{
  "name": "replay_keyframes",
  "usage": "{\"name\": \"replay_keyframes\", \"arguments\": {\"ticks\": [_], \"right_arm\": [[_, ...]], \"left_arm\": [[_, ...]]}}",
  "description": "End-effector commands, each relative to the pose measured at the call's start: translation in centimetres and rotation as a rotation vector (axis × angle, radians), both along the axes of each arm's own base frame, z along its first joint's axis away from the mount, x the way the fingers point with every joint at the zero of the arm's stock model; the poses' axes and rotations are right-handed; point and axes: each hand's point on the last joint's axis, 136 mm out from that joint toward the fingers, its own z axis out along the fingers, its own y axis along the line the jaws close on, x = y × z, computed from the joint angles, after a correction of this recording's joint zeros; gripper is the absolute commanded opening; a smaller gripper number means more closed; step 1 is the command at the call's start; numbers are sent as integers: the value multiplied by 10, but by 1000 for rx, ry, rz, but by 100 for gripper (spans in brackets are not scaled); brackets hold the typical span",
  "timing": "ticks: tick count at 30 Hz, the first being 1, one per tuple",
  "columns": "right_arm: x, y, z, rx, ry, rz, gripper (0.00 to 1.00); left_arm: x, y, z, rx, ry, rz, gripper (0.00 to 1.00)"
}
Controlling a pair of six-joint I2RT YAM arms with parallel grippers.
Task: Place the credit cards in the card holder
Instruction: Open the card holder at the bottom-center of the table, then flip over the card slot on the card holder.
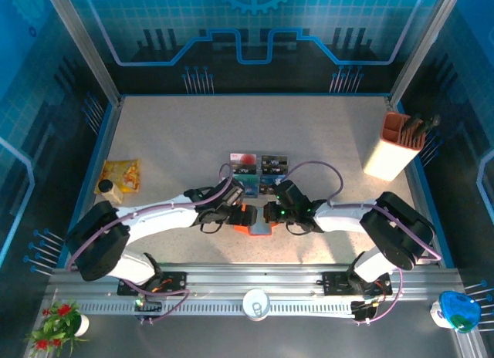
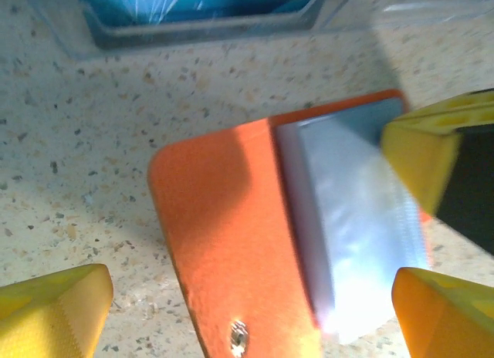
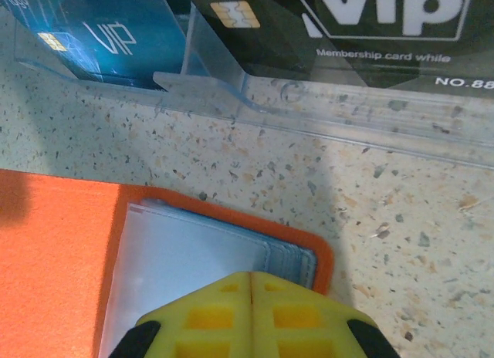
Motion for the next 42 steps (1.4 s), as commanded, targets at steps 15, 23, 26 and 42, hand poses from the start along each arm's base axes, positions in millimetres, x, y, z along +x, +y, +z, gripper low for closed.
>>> {"name": "replay_keyframes", "arguments": {"ticks": [15,23,26,42], "right_arm": [[-14,-6,-20,-7,53,1,5],[-16,-7,-17,-1,53,4,5],[-17,-7,-18,-2,55,4,5],[-14,14,-15,28,70,24,4]], "left_arm": [[-7,-46,41,-246,11,-1,94],[-12,-12,-4,-11,16,-33,92],[-13,-6,-18,50,28,-52,90],[-15,7,-40,131,39,-57,91]]}}
